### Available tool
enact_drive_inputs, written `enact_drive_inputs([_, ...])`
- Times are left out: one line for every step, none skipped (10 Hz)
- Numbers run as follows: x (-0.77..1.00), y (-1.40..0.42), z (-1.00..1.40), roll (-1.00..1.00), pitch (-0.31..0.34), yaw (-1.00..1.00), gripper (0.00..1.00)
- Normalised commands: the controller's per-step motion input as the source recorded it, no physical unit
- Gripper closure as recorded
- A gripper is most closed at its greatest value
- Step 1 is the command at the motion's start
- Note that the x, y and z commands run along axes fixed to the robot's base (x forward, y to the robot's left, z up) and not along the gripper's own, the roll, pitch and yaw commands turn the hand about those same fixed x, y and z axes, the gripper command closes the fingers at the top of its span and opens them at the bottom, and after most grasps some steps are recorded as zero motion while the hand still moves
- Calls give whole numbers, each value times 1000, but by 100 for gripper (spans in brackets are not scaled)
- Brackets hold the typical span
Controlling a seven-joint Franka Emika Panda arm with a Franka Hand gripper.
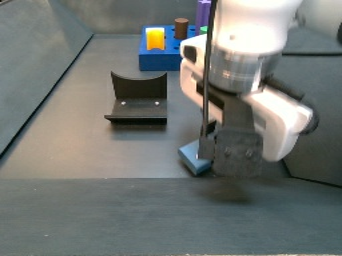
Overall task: Pick up the square-circle object. Move up. Rotate the square-circle object. Place the square-circle object on the fixture. Regrasp the square-circle object. Move to above the board. Insert the square-circle object.
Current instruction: Move up, then rotate the square-circle object.
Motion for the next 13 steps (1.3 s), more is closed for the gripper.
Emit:
enact_drive_inputs([-16, -32, 550, -13, 9, -8, 100])
enact_drive_inputs([-14, -21, 396, -21, 20, -2, 100])
enact_drive_inputs([-8, -18, 291, -25, 24, 0, 100])
enact_drive_inputs([27, -1000, 697, 0, 0, 0, 100])
enact_drive_inputs([32, -1000, 649, 5, -8, 9, 100])
enact_drive_inputs([-14, -925, 619, 26, 0, 22, 100])
enact_drive_inputs([-20, -793, 534, 34, 6, 22, 100])
enact_drive_inputs([-9, -529, 345, 39, 26, 23, 100])
enact_drive_inputs([-7, -319, 189, 39, 40, 24, 100])
enact_drive_inputs([0, 0, 0, 0, 0, -1000, 100])
enact_drive_inputs([20, 93, -49, -1, 0, -1000, 100])
enact_drive_inputs([24, 82, -37, -1, -1, -1000, 100])
enact_drive_inputs([27, 61, -33, -2, -1, -1000, 100])
